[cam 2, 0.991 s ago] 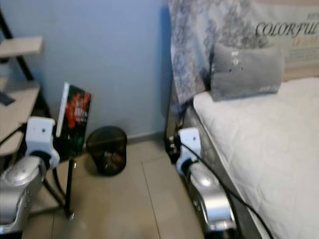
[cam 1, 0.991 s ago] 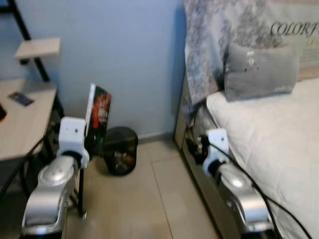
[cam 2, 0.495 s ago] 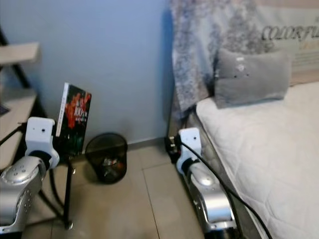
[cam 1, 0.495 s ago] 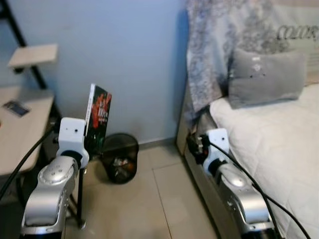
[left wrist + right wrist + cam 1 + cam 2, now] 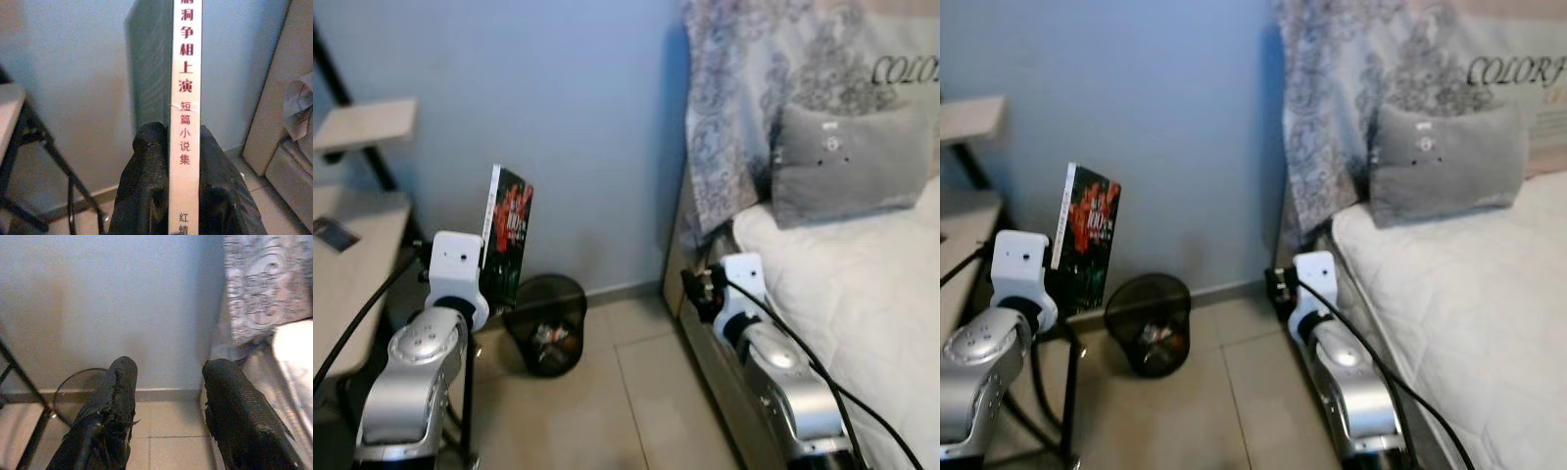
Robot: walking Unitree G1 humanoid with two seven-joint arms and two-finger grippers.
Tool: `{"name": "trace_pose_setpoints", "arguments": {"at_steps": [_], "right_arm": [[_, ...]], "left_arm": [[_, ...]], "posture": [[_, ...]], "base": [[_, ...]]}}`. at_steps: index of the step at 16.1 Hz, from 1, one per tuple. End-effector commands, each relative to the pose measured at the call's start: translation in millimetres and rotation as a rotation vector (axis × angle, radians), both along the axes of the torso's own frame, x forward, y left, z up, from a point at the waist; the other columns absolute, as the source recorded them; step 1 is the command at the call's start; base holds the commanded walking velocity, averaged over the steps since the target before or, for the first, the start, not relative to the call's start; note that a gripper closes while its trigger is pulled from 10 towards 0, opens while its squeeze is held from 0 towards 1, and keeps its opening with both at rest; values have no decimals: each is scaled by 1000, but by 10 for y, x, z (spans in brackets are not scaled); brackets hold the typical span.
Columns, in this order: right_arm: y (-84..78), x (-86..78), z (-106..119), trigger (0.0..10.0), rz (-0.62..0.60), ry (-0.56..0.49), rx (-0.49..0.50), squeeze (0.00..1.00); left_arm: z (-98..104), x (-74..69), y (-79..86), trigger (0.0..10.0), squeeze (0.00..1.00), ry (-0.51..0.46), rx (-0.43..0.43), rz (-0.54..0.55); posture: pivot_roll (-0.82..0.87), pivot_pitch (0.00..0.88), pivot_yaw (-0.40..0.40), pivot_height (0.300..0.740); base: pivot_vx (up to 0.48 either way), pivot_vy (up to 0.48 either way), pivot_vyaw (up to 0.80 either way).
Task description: Clean up the room
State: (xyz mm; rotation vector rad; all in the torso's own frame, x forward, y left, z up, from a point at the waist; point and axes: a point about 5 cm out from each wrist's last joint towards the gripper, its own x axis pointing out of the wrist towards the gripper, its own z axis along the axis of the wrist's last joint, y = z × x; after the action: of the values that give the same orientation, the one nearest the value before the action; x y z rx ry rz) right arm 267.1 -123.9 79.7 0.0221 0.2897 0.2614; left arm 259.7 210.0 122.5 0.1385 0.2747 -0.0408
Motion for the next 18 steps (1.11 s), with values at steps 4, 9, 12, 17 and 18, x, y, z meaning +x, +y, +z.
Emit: {"name": "trace_pose_setpoints", "arguments": {"at_steps": [4,9,12,17,18], "right_arm": [[-80,23,36,10000,-34,-16,-2,0],[-84,26,44,10000,-42,-23,6,0],[-73,13,36,10000,-42,-24,9,0],[-69,7,35,10000,-43,-28,12,0],[-77,9,35,10000,-52,-20,22,0]], "left_arm": [[81,31,-100,10000,0,-43,3,-43],[83,30,-104,10000,0,-44,6,-46],[84,18,-104,10000,0,-44,8,-48],[83,12,-104,10000,0,-46,12,-51],[88,12,-113,10000,0,-48,11,-55]], "posture": [[-49,0,9,740],[-46,0,8,740],[-44,0,9,740],[-43,0,10,740],[-44,0,11,740]], "base": [[344,0,0],[345,0,0],[346,0,0],[346,0,0],[322,0,0]]}}
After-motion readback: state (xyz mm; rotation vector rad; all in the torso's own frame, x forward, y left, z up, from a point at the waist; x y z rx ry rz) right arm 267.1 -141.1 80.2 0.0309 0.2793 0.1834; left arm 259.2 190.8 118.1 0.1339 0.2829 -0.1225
